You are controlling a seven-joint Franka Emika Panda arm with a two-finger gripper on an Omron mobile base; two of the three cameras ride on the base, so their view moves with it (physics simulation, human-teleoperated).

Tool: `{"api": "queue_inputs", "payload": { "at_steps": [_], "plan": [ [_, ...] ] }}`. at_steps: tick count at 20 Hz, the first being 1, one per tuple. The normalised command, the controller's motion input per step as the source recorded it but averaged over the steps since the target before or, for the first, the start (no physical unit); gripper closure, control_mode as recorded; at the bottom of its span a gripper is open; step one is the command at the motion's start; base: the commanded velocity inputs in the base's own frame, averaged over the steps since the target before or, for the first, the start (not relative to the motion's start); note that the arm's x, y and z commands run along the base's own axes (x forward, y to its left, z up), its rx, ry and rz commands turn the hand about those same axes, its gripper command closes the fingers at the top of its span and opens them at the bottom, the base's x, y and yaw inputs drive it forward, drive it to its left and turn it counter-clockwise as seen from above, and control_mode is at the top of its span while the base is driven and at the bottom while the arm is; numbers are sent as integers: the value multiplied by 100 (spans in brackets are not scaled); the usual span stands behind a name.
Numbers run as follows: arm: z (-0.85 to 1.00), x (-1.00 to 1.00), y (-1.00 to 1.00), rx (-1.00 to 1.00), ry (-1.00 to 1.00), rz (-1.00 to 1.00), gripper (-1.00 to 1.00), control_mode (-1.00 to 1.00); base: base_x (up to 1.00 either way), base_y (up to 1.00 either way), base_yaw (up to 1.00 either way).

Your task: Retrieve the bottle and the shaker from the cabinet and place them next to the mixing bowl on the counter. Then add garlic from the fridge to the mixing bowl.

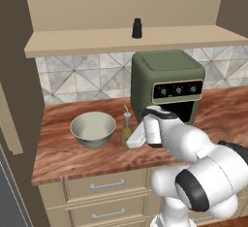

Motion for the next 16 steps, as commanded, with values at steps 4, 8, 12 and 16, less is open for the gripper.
{"api": "queue_inputs", "payload": {
  "at_steps": [4, 8, 12, 16],
  "plan": [
    [17, -23, -24, 2, 0, -3, -100, -100, 0, 0, 0],
    [73, -40, -26, 4, 0, -6, -100, -100, 0, 0, 0],
    [85, -38, -28, 4, 8, -8, -100, -100, 0, 0, 0],
    [68, -40, -32, 0, 21, -16, -100, -100, 0, 0, 0]
  ]
}}
